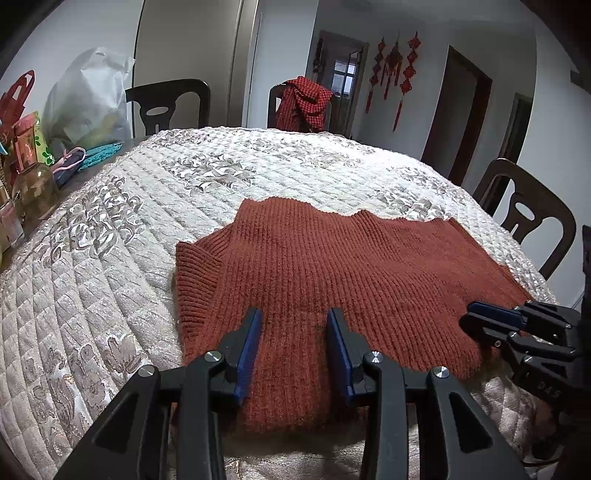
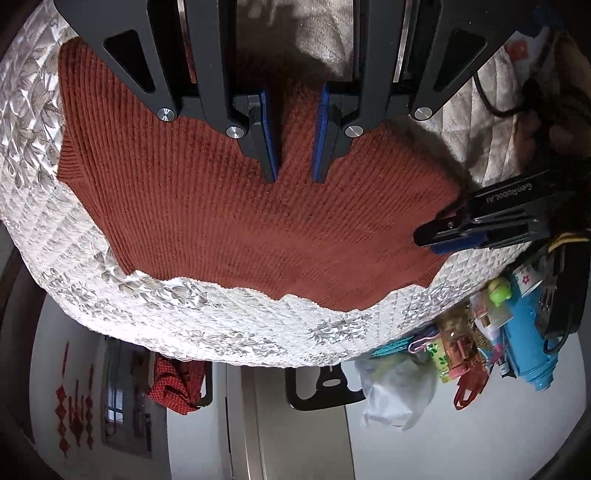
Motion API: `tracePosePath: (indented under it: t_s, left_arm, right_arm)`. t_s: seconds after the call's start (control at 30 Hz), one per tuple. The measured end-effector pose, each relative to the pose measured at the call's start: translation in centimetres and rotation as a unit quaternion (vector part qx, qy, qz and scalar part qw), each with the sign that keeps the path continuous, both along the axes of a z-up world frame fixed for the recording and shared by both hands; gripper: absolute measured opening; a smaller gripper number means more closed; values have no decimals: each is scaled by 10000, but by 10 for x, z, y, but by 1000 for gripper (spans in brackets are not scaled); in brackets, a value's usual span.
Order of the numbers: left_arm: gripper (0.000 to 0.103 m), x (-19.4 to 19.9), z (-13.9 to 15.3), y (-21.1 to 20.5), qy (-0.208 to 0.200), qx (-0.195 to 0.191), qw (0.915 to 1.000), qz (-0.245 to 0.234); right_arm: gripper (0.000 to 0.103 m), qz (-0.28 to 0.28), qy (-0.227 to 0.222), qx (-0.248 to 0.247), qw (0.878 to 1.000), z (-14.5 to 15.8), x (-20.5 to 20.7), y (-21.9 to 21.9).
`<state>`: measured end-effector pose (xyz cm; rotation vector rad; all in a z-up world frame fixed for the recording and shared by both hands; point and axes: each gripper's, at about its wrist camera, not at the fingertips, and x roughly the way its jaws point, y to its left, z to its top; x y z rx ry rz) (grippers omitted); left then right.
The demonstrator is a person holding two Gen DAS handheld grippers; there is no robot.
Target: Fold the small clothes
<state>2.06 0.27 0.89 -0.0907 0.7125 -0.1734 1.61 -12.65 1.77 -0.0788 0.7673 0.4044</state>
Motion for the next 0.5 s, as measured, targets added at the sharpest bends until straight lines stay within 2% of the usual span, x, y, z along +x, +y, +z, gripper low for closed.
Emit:
tracePosePath:
  t_s: [0.03,0.17,0.3,0.5]
  left_arm:
    - [41,-1,2,1,-41,-2,10000,49]
    - [56,-3,11,6,-237,114,9993,273]
    - [57,5,11,15,-133,246,9981,551]
    - [57,13,4,23,88,97,9981,602]
  right_arm:
    - [19,2,-17,-21,10000,0,-1,1]
    - [19,4,-17,8,10000,-1,-2,0]
    - [20,5,-1,47,10000,-1,-1,1]
    - [20,4,-18,9,10000,-1,-1,1]
